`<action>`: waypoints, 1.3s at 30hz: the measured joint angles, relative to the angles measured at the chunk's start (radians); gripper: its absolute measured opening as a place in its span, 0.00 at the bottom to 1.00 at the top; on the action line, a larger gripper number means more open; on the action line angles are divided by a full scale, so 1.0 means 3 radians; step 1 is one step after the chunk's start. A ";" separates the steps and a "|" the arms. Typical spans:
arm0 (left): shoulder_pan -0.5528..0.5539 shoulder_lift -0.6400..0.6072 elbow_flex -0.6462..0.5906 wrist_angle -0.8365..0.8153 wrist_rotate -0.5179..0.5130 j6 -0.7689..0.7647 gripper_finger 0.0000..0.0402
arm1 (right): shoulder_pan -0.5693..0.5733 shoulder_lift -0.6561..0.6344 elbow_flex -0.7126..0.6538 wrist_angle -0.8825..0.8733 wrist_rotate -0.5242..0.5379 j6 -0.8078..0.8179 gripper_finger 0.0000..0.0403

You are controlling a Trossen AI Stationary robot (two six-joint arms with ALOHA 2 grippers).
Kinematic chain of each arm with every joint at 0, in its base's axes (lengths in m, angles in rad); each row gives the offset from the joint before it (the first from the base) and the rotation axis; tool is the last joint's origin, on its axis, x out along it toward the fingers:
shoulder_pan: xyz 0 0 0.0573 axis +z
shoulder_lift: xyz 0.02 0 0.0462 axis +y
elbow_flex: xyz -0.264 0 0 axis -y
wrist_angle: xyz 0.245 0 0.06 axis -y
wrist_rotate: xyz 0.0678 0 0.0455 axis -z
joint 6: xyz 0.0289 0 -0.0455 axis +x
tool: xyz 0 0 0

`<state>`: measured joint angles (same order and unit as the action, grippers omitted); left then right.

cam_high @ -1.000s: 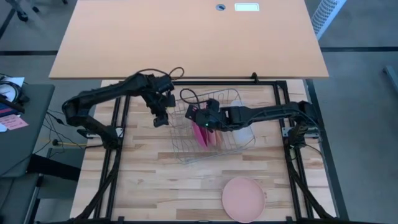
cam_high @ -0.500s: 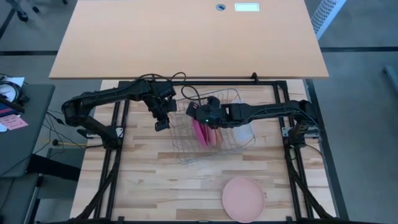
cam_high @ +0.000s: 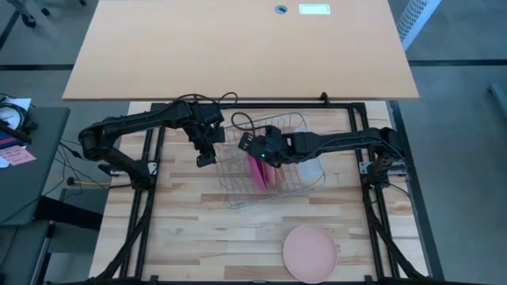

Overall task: Sort dishes
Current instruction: Put the pink plate in the dish rack

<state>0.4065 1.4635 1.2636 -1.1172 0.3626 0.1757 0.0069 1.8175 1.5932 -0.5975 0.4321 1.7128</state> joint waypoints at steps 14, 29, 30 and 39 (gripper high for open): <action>-0.0006 0.0003 -0.0001 -0.0033 -0.0004 0.0019 0.40 | -0.0100 0.0010 0.0000 -0.0065 0.0033 -0.0041 0.01; -0.0008 0.0005 -0.0001 -0.0042 -0.0004 0.0020 0.40 | -0.0091 0.0004 -0.0294 0.0216 0.0126 -0.0051 0.01; -0.0008 0.0005 -0.0001 -0.0043 -0.0004 0.0020 0.40 | -0.0091 0.0004 -0.0295 0.0215 0.0125 -0.0051 0.01; -0.0008 0.0005 -0.0003 -0.0052 -0.0004 0.0018 0.40 | -0.0091 0.0004 -0.0300 0.0283 0.0124 -0.0170 0.06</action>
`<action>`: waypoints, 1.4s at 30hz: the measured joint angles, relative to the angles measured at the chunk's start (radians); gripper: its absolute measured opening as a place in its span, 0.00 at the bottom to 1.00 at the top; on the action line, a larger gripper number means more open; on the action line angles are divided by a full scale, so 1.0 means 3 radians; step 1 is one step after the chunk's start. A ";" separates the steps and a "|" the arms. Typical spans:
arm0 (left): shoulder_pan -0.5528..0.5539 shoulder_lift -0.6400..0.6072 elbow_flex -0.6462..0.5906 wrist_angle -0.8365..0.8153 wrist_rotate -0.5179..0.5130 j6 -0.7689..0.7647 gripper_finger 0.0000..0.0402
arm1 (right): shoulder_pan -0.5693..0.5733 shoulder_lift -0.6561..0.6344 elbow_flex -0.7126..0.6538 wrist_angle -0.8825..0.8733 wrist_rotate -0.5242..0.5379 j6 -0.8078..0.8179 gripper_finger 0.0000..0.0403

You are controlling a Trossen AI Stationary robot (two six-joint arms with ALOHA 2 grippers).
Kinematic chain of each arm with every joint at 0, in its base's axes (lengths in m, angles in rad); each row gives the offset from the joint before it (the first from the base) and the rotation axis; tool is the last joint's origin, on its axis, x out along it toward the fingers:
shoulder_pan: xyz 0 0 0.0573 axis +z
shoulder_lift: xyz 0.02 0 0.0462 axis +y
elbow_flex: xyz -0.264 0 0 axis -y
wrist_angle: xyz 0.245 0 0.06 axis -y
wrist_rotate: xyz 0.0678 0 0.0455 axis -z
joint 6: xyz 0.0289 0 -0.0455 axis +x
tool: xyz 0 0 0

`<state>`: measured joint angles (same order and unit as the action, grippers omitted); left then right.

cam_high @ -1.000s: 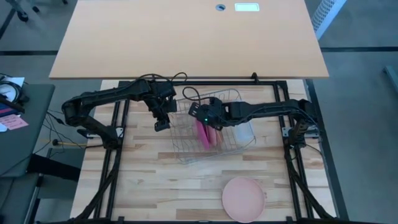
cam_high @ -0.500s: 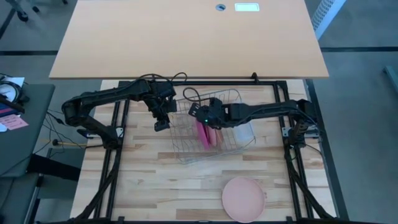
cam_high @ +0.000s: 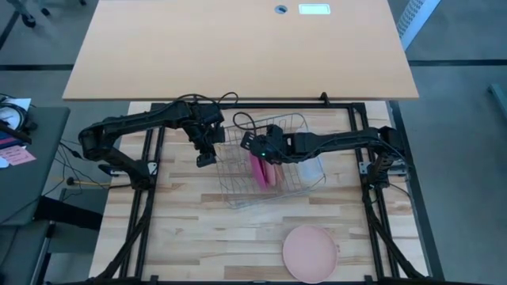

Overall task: Sort dishes
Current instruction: Put the pink plate in the dish rack, then put the top beige plate in the dish rack

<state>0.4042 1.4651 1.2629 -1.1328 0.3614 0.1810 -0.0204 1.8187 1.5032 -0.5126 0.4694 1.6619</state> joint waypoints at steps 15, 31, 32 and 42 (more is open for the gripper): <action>0.0000 -0.0054 -0.0005 -0.0105 -0.0024 -0.0014 0.40 | 0.0031 0.0000 0.0100 0.0125 -0.0093 -0.0264 0.31; 0.0000 -0.0240 -0.0009 -0.0222 -0.0189 -0.0045 0.40 | 0.0043 -0.0115 0.0148 0.0153 -0.0175 -0.0411 0.48; 0.0000 -0.0245 -0.0007 -0.0225 -0.0189 -0.0063 0.40 | 0.0043 -0.0131 0.0148 0.0154 -0.0177 -0.0413 0.50; 0.0000 -0.0258 -0.0003 -0.0227 -0.0186 -0.0201 0.40 | 0.0050 -0.0366 0.0146 0.0147 -0.0263 -0.0527 0.59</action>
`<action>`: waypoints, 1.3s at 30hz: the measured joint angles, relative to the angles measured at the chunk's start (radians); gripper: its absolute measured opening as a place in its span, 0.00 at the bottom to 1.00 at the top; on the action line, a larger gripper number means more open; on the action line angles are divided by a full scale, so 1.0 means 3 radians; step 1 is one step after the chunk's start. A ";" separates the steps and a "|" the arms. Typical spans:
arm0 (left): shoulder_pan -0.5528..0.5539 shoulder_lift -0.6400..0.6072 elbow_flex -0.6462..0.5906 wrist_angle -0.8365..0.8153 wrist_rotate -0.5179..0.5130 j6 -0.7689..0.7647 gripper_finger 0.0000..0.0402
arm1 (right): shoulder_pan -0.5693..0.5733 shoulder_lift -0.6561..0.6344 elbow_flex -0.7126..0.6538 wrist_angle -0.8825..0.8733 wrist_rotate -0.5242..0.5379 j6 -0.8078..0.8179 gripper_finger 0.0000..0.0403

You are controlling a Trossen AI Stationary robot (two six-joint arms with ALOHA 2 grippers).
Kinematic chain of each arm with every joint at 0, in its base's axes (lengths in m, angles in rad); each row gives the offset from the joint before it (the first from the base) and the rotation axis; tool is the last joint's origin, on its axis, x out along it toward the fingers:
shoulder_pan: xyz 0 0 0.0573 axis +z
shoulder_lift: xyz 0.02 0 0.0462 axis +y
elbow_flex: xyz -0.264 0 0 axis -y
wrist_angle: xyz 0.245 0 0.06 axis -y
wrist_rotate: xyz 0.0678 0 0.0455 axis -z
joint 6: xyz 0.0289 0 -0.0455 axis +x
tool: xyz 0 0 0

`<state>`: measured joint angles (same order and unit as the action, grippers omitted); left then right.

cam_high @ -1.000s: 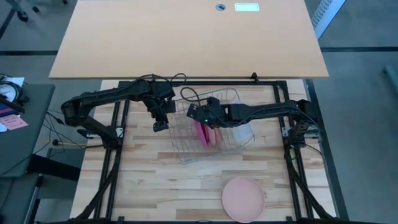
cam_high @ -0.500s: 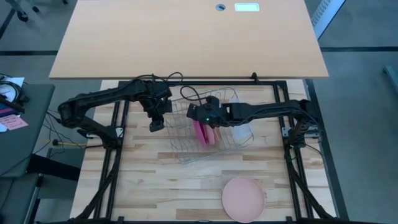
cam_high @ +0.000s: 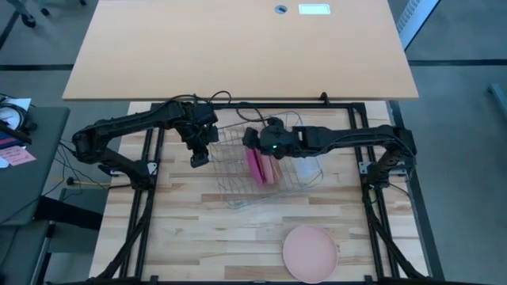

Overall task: Sort dishes
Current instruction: Put the top beige plate in the dish rack

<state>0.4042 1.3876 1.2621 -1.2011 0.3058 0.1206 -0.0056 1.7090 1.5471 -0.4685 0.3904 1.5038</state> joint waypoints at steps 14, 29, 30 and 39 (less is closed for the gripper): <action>0.0000 -0.0071 0.0251 -0.0287 -0.0046 -0.0182 0.40 | 0.0009 -0.0691 0.0002 -0.0046 -0.0341 -0.0740 0.59; -0.0047 -0.0069 0.1614 -0.0430 -0.0117 -0.0549 0.40 | 0.0136 -0.1791 0.0002 -0.0629 -0.1677 -0.1880 0.56; -0.0062 -0.0069 0.1739 -0.0417 -0.0128 -0.0632 0.40 | 0.0149 -0.1875 0.0002 -0.0756 -0.1731 -0.1931 0.56; -0.0461 -0.0072 0.2499 -0.0186 -0.0369 -0.1772 0.40 | 0.0416 -0.2324 -0.0044 -0.2536 -0.1639 -0.2216 0.56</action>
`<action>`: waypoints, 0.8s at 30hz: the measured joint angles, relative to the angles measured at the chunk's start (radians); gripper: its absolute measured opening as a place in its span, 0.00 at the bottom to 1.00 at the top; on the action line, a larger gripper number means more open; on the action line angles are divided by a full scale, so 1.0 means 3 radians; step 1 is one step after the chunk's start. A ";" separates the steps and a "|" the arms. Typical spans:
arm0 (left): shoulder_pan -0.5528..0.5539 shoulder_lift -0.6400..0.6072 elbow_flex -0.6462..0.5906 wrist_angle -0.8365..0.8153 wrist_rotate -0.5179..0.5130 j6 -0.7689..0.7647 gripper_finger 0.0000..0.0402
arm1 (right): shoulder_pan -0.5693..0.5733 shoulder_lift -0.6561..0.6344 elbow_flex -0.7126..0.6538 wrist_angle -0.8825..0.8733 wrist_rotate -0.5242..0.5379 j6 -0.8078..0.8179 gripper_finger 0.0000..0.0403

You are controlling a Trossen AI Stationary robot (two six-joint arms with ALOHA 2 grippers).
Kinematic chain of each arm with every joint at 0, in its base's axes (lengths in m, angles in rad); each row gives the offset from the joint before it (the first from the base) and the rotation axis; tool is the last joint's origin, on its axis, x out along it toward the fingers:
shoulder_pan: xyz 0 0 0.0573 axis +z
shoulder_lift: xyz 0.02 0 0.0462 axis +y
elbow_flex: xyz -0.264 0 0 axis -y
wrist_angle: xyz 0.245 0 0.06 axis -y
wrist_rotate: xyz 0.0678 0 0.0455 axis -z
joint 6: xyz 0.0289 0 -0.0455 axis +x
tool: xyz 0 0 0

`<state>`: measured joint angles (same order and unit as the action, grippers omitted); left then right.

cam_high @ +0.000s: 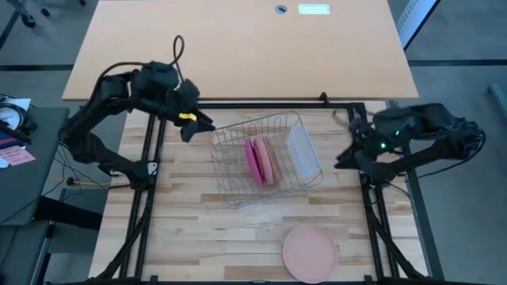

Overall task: Sort dishes
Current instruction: Put the top beige plate in the dish rack

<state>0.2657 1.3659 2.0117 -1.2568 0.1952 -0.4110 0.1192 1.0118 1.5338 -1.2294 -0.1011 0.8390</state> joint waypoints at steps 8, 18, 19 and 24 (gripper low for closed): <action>-0.0769 0.0053 0.0047 -0.0656 -0.0685 -0.1164 0.40 | 0.0655 -0.0179 -0.0796 -0.0319 0.0020 0.0149 0.56; -0.1357 0.0144 0.0042 -0.0822 -0.1371 -0.1343 0.40 | 0.1624 -0.0076 -0.2171 0.1261 0.0365 0.1392 0.56; -0.1358 0.0144 0.0042 -0.0820 -0.1380 -0.1310 0.40 | 0.1723 -0.0018 -0.2274 0.1440 0.0379 0.1526 0.56; -0.1356 0.0145 0.0042 -0.0840 -0.1414 -0.0855 0.40 | 0.2096 0.0457 -0.2546 0.1840 0.0534 0.2021 0.56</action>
<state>-0.1410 1.4094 2.0243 -1.5088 -0.2291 -0.6675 0.7481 1.1489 0.7699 -0.6776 0.0591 1.4454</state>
